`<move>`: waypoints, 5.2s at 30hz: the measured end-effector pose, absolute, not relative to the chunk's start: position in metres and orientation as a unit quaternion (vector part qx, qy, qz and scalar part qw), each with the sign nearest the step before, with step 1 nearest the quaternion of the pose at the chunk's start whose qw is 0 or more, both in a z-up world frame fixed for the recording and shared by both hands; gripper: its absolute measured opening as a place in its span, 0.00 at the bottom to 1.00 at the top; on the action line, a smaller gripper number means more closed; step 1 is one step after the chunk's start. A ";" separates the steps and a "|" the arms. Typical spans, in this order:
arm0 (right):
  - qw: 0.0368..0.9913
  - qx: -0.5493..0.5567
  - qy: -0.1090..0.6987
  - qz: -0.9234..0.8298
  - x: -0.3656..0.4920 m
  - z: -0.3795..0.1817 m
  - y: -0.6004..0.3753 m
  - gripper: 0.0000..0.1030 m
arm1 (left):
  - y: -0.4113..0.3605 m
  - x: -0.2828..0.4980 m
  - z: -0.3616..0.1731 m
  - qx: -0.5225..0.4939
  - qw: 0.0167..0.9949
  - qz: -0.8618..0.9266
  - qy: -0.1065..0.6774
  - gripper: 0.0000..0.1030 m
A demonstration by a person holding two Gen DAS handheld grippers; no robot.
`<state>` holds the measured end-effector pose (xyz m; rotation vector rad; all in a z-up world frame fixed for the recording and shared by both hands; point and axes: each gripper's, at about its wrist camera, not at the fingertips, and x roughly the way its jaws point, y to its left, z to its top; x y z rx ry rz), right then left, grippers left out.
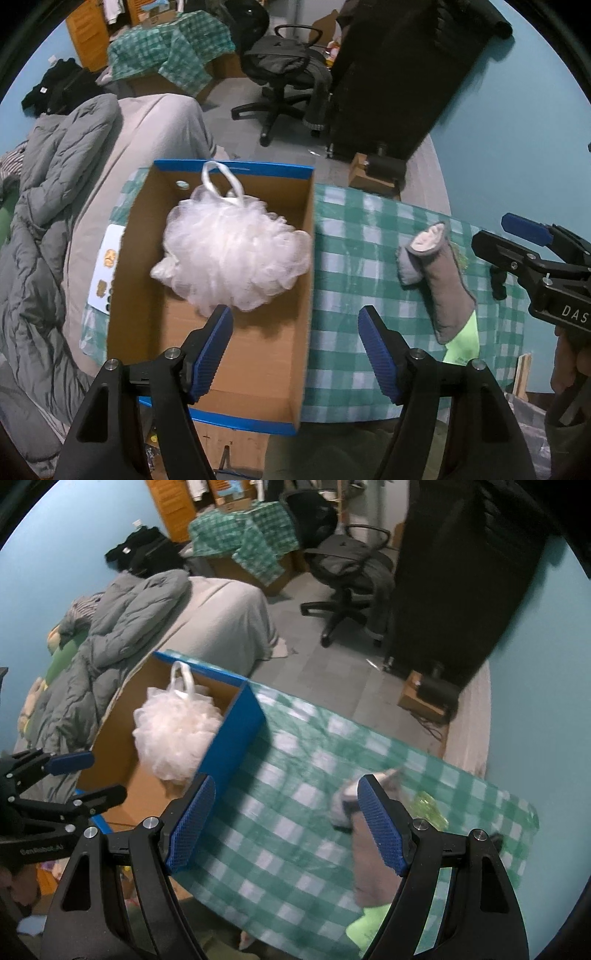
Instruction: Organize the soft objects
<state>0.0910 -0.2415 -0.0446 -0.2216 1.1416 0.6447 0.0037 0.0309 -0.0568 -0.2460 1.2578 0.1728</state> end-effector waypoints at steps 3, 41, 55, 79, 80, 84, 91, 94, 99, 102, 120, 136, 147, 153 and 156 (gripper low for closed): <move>0.790 -0.097 0.534 0.286 0.093 -0.045 -0.260 0.77 | 0.017 0.007 -0.058 -0.110 0.798 0.067 0.589 0.70; 0.796 -0.031 0.588 0.141 0.120 -0.102 -0.471 0.77 | -0.115 0.057 -0.123 -0.126 0.755 -0.006 0.643 0.78; 0.788 -0.031 0.602 0.122 0.139 -0.142 -0.511 0.77 | -0.151 0.091 -0.168 -0.160 0.735 0.003 0.659 0.79; 0.762 -0.029 0.637 0.118 0.177 -0.205 -0.520 0.77 | -0.169 0.120 -0.243 -0.246 0.676 0.055 0.692 0.85; 0.761 -0.030 0.637 0.118 0.177 -0.206 -0.520 0.77 | -0.170 0.121 -0.244 -0.247 0.676 0.057 0.692 0.85; 0.760 -0.040 0.639 0.113 0.175 -0.214 -0.516 0.77 | -0.171 0.121 -0.248 -0.267 0.675 0.055 0.685 0.78; 0.758 -0.079 0.637 0.113 0.167 -0.221 -0.508 0.45 | -0.173 0.121 -0.240 -0.265 0.684 0.029 0.679 0.28; 0.756 -0.079 0.640 0.114 0.162 -0.222 -0.507 0.39 | -0.172 0.118 -0.234 -0.258 0.695 0.020 0.671 0.19; 0.761 -0.067 0.634 0.118 0.153 -0.214 -0.507 0.38 | -0.164 0.109 -0.221 -0.254 0.705 0.007 0.662 0.18; 0.763 -0.059 0.633 0.122 0.148 -0.207 -0.508 0.38 | -0.160 0.101 -0.210 -0.234 0.719 -0.004 0.655 0.18; 0.779 -0.060 0.597 0.182 0.123 -0.148 -0.456 0.38 | -0.130 0.058 -0.166 -0.116 0.767 -0.022 0.631 0.16; 0.782 -0.066 0.577 0.226 0.105 -0.103 -0.408 0.38 | -0.107 0.036 -0.129 -0.066 0.794 -0.010 0.604 0.16; 0.783 -0.074 0.558 0.266 0.098 -0.077 -0.359 0.38 | -0.085 0.021 -0.099 -0.062 0.810 0.003 0.583 0.16; 0.781 -0.081 0.547 0.290 0.096 -0.063 -0.328 0.38 | -0.067 0.011 -0.084 -0.071 0.816 0.016 0.573 0.16; 0.780 -0.085 0.542 0.302 0.094 -0.059 -0.314 0.38 | -0.057 0.007 -0.077 -0.079 0.817 0.022 0.571 0.16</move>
